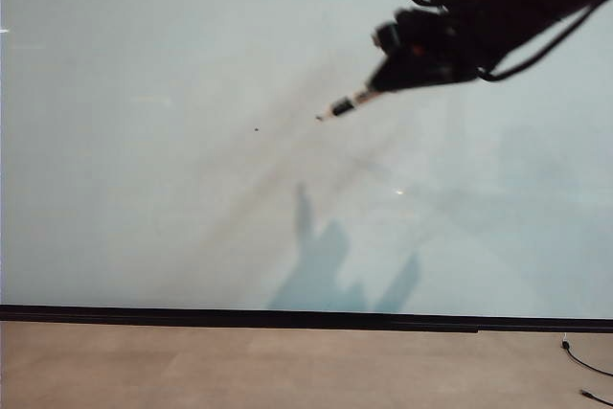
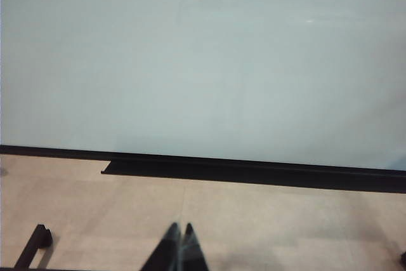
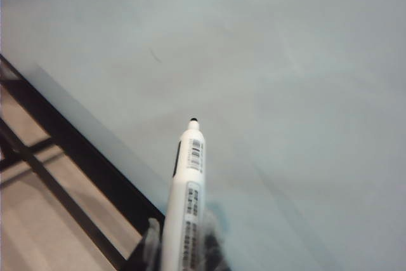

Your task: Pick up the pen on the shelf to the right of the whiteboard and write the letter A.

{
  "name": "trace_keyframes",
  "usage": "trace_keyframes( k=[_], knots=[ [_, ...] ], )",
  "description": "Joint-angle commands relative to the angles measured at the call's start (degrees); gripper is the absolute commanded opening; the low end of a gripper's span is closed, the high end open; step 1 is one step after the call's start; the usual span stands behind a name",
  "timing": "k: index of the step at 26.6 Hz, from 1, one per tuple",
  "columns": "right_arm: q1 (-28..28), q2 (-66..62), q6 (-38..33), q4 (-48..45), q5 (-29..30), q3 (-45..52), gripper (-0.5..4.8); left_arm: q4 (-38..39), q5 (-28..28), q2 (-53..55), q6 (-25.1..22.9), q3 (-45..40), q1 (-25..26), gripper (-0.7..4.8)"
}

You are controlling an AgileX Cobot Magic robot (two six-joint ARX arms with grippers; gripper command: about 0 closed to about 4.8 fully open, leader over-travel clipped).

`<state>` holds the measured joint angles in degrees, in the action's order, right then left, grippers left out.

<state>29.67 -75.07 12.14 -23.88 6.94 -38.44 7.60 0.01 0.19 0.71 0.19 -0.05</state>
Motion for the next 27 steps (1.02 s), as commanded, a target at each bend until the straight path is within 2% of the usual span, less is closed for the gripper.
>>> trace_keyframes(
  k=[1,18,27],
  knots=[
    [0.92,-1.16,0.33,-1.68,-0.28,-0.5,-0.04,-0.37,0.68,0.0,-0.26,0.2,-0.04,-0.05],
    [4.07,-5.11,0.94,-1.73,-0.37,-5.9,-0.04,-0.37,0.63,0.0,-0.26,0.2,-0.04,-0.05],
    [5.44,-5.7,2.93,5.27,-0.2,-11.56,-0.04,-0.37,0.66,0.0,-0.26,0.2,-0.04,-0.04]
  ],
)
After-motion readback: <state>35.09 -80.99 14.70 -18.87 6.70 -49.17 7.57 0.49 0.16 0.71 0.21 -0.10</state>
